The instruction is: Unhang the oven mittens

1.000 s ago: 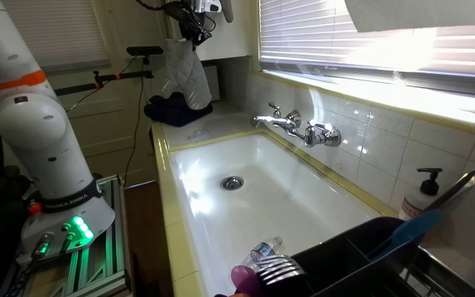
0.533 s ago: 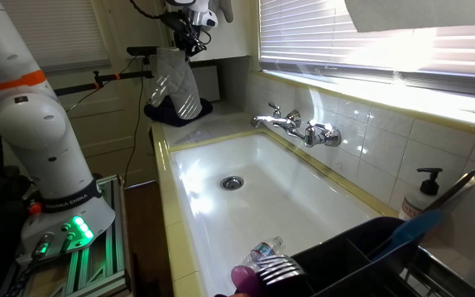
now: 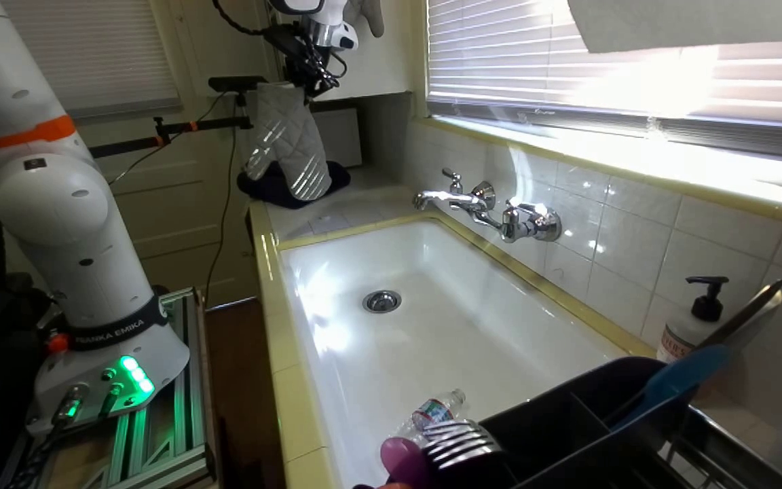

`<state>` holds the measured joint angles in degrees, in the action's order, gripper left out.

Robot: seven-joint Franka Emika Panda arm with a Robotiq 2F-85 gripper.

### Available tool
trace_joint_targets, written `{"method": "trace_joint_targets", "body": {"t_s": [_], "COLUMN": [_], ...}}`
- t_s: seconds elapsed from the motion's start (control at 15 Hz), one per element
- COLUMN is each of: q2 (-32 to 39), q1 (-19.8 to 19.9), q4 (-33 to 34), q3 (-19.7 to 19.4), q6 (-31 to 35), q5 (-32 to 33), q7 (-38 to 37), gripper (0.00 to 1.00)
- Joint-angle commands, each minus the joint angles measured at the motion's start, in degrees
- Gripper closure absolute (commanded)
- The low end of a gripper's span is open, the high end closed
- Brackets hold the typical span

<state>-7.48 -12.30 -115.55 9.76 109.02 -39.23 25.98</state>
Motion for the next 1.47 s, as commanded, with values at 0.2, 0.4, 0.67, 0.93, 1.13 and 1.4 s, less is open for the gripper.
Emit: {"method": "trace_joint_targets", "body": {"t_s": [0.2,0.4,0.67,0.93,1.13,1.4], "q2": [5.5,8.6,12.4,16.0,18.0,20.2], "q1": [-0.3,-0.7,-1.3,-1.9,-2.1,-2.2], "q4": [1.0,1.6,2.5,3.9,4.8,6.0], "q3": [0.8,1.9,3.7,5.1,5.9,6.6], "q6": [-0.8,-1.9,-2.5,-2.2,-1.7,0.1], "q5": [0.9,0.6,1.1,2.0,1.7,0.9], "q7": [-1.2,-1.2,-1.5,-1.5,-1.3,-1.0], "gripper": [0.98,0.98,0.98,0.98,0.98,0.98]}}
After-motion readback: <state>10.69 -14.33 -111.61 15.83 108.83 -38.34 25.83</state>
